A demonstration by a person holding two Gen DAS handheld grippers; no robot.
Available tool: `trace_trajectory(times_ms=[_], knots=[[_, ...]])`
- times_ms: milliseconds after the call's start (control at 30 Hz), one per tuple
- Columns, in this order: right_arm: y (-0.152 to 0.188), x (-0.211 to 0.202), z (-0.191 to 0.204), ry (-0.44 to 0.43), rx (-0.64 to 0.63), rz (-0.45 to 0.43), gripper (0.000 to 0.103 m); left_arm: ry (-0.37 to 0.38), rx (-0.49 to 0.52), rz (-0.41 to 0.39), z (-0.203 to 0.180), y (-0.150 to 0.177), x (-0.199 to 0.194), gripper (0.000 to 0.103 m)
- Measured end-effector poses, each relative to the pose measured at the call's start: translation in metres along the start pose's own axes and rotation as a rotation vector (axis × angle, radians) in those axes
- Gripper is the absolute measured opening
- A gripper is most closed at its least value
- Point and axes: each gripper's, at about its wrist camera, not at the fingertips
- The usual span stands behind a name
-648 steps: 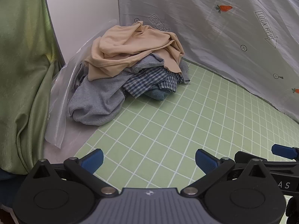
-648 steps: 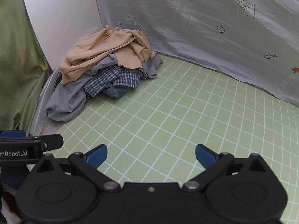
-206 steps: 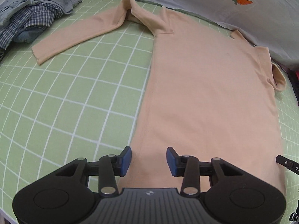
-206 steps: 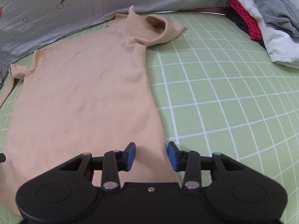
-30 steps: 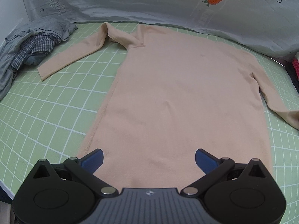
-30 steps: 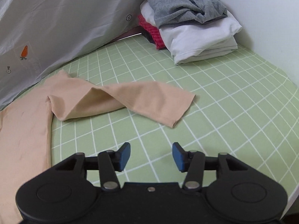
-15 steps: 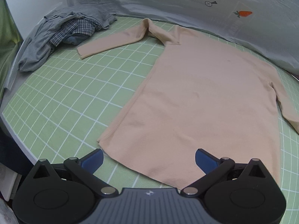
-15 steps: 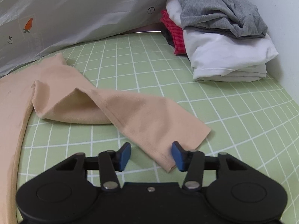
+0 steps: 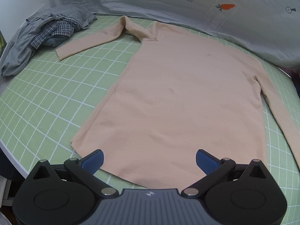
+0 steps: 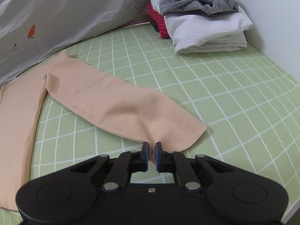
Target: Fold clothes
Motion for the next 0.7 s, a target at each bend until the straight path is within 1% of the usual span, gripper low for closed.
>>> trace_trajectory(times_ms=[100,233,300,333,367,400,433,500,533,600,667,700], knots=[[0.020,-0.011,0.006,-0.021,-0.013,0.023,0.008,0.011,0.022,0.014,-0.004,0.003,0.002,0.103],[0.031,-0.018,0.016,-0.047,-0.036,0.046,0.008,0.017,0.043,0.023,-0.003,0.009,0.001,0.103],[0.034,-0.020,0.019,-0.042,-0.045,0.050,0.011,0.013,0.047,0.023,0.001,0.013,-0.001,0.103],[0.035,-0.021,0.021,-0.035,-0.046,0.050,0.014,0.009,0.046,0.022,0.005,0.015,-0.002,0.103],[0.035,-0.022,0.022,-0.031,-0.039,0.049,0.023,0.003,0.040,0.020,0.010,0.017,-0.003,0.103],[0.036,-0.024,0.022,-0.023,-0.032,0.046,0.037,-0.002,0.029,0.020,0.017,0.018,-0.004,0.103],[0.036,-0.026,0.024,-0.010,-0.029,0.040,0.044,-0.007,0.018,0.019,0.023,0.019,-0.005,0.103],[0.036,-0.029,0.029,0.018,-0.025,0.025,0.063,-0.013,-0.011,0.018,0.037,0.019,-0.006,0.103],[0.036,-0.031,0.033,0.036,-0.031,0.014,0.069,-0.014,-0.026,0.017,0.044,0.017,-0.006,0.103],[0.031,-0.036,0.043,0.049,-0.040,-0.012,0.090,-0.014,-0.037,0.006,0.058,0.009,-0.006,0.103],[0.025,-0.037,0.055,0.040,-0.043,-0.030,0.103,-0.015,-0.040,-0.006,0.072,0.000,-0.006,0.103],[0.022,-0.038,0.062,0.036,-0.043,-0.038,0.103,-0.014,-0.037,-0.011,0.079,-0.006,-0.005,0.103]])
Point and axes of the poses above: each gripper's, at about its wrist camera, not at the fingertips, and x roughly the way its jaws point, z to its left, y to its underside, and after that the axes turned 8 degrees about z, right-handed
